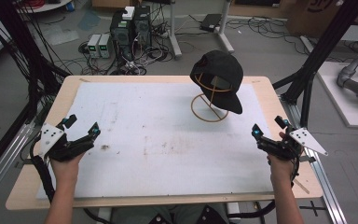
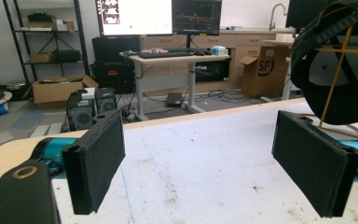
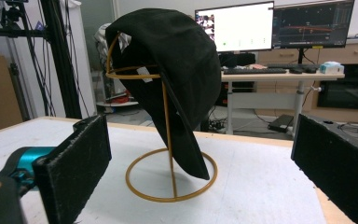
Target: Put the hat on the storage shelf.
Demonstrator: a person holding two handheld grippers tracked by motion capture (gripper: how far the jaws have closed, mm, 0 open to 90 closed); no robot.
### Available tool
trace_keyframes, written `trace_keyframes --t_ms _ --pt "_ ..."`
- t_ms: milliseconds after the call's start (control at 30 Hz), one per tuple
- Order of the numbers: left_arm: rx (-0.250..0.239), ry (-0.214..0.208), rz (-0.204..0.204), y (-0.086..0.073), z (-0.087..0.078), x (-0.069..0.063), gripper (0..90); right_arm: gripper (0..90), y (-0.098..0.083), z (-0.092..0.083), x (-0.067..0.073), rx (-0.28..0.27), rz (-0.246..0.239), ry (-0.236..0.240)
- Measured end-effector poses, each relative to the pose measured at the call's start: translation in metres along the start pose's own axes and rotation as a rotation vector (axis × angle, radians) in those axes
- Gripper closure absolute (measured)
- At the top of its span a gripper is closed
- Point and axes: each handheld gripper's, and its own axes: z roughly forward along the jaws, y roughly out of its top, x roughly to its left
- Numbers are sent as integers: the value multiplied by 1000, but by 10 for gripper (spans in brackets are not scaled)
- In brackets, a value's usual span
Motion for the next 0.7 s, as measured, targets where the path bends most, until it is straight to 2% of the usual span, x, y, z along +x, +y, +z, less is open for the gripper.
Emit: trace_keyframes --t_ms 700 --pt "4 -5 -3 0 1 -2 173 42 1 -1 0 -7 2 -1"
